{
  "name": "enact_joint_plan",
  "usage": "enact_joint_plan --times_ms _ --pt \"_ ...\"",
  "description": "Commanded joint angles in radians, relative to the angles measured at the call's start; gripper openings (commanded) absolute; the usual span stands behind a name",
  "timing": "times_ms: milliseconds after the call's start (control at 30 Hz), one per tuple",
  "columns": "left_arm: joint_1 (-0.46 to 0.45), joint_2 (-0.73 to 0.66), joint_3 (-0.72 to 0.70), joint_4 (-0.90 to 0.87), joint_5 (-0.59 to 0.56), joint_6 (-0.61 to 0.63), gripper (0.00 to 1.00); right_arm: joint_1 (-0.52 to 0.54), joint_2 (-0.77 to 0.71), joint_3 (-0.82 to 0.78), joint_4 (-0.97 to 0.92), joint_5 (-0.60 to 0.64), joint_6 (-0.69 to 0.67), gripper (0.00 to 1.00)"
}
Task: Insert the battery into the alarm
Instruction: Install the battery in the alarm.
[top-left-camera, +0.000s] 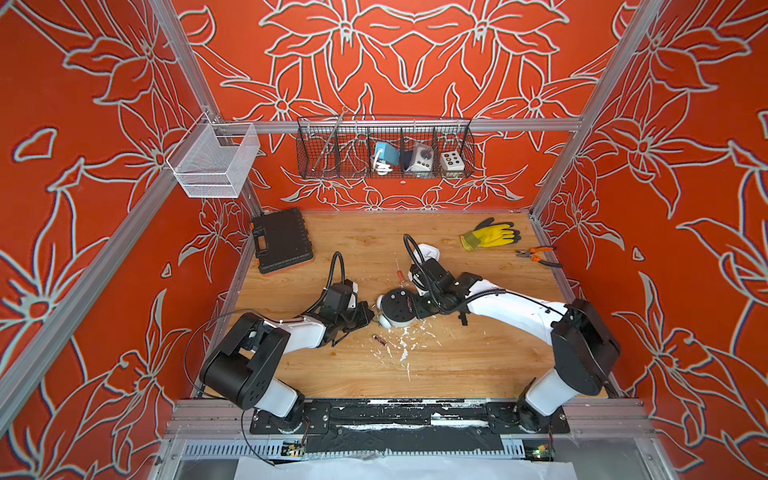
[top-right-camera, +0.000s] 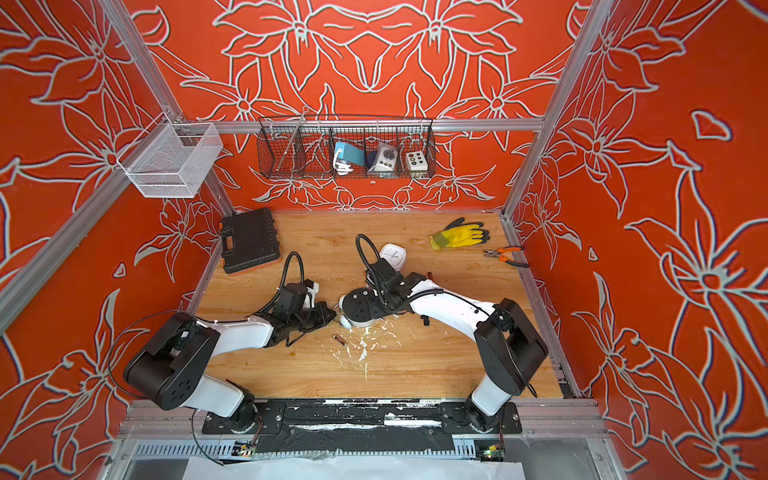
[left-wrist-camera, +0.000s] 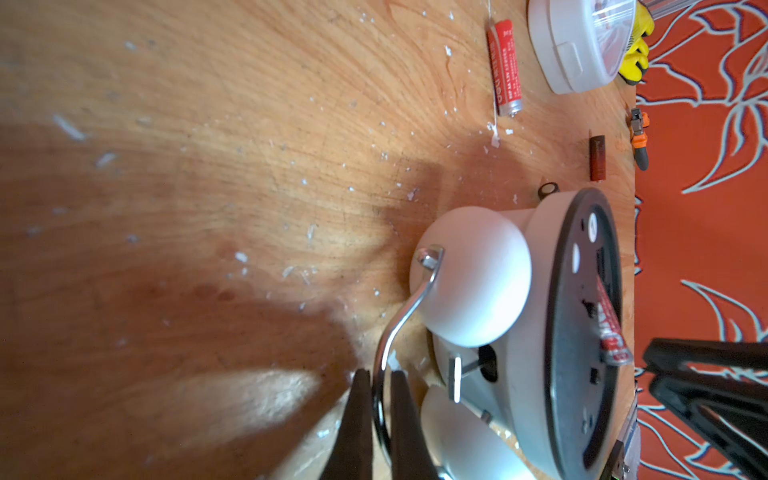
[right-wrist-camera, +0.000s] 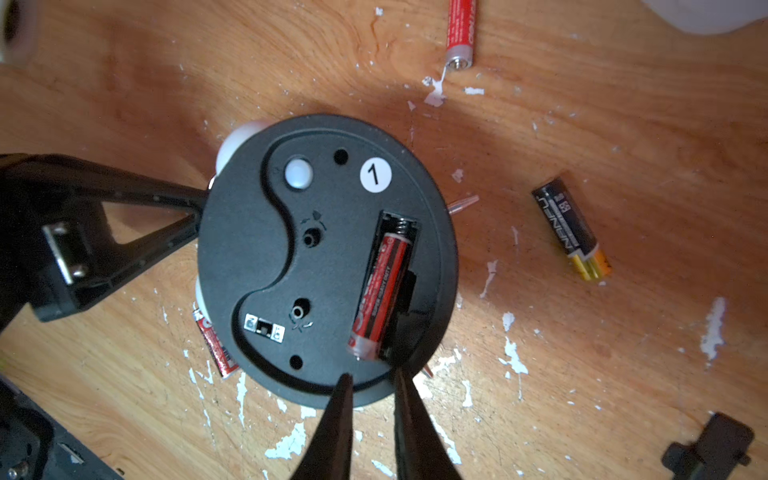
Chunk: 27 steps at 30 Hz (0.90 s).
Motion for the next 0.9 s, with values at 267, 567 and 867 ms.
enact_joint_plan --times_ms 267,567,867 --pt "-0.003 0.016 0.006 -0.044 -0.027 0.021 0.0 0.001 0.011 -0.009 0.036 0.003 0.005 0.22" --pt "-0.003 0.002 0.006 -0.052 -0.029 0.026 0.0 0.0 0.045 0.001 0.035 -0.003 -0.002 0.19" --pt "-0.003 0.006 0.014 -0.05 -0.019 0.045 0.0 0.0 0.077 0.017 0.034 0.005 -0.014 0.16"
